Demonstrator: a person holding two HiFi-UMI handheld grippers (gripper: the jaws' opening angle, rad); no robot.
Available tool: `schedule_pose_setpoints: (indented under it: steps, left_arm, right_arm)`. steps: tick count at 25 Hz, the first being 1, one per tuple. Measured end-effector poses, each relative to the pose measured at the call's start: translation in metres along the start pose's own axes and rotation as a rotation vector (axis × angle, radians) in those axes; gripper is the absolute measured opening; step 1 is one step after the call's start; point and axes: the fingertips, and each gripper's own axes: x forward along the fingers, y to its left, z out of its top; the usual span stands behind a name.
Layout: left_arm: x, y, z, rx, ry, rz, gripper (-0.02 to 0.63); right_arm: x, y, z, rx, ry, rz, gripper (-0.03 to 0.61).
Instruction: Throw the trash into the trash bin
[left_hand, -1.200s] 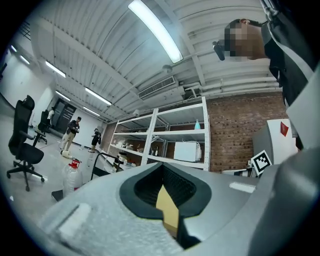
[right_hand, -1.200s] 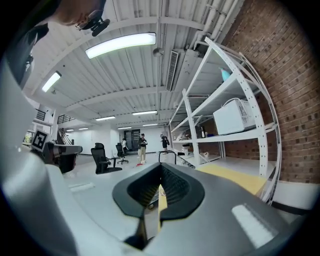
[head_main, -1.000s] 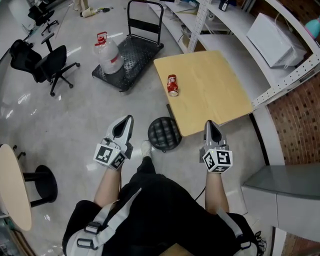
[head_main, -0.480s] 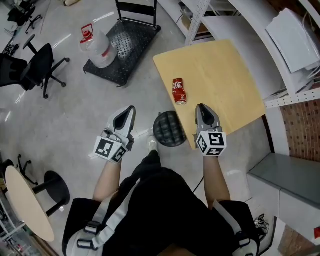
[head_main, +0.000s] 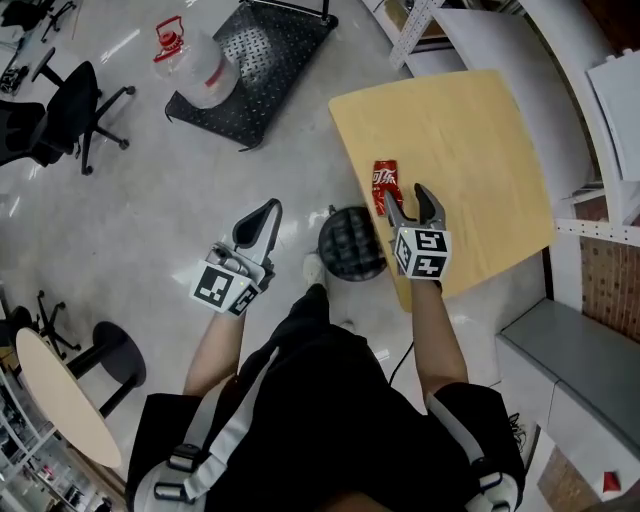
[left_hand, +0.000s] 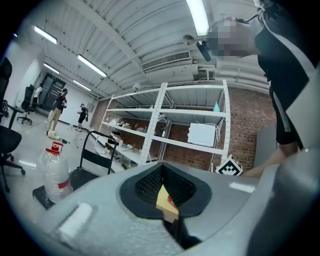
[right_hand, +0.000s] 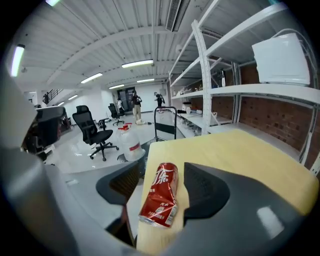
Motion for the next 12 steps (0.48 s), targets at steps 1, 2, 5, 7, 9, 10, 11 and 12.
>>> schedule_pose_setpoints:
  steps: [1,2,5,7,9,10,11,12]
  left_arm:
    - [0.0,0.003,-0.004,-0.007,0.008,0.001,0.001]
    - [0.0,0.007,-0.007,-0.014,0.015,0.002,0.002]
    - [0.0,0.016,-0.017,-0.034,0.033,0.01,0.001]
    - [-0.001,0.023,-0.022,-0.042,0.04,0.019,0.0]
    - [-0.003,0.028,-0.025,-0.047,0.046,0.026,0.0]
    - [-0.004,0.03,-0.027,-0.049,0.048,0.029,0.002]
    - [-0.005,0.033,-0.028,-0.051,0.05,0.031,0.0]
    - [-0.007,0.035,-0.028,-0.052,0.052,0.034,0.0]
  right_arm:
    - [0.01,-0.001,-0.005,0.0,0.039,-0.004,0.295]
    - [0.02,-0.002,-0.011,0.001,0.078,-0.006,0.32]
    - [0.049,-0.002,-0.03,0.01,0.2,-0.01,0.385]
    - [0.065,-0.006,-0.043,0.017,0.273,-0.028,0.408]
    - [0.077,-0.012,-0.054,0.014,0.322,-0.059,0.411]
    - [0.081,-0.015,-0.057,0.011,0.336,-0.074,0.411]
    - [0.084,-0.017,-0.059,0.008,0.347,-0.087,0.411]
    - [0.087,-0.018,-0.06,0.006,0.355,-0.095,0.41]
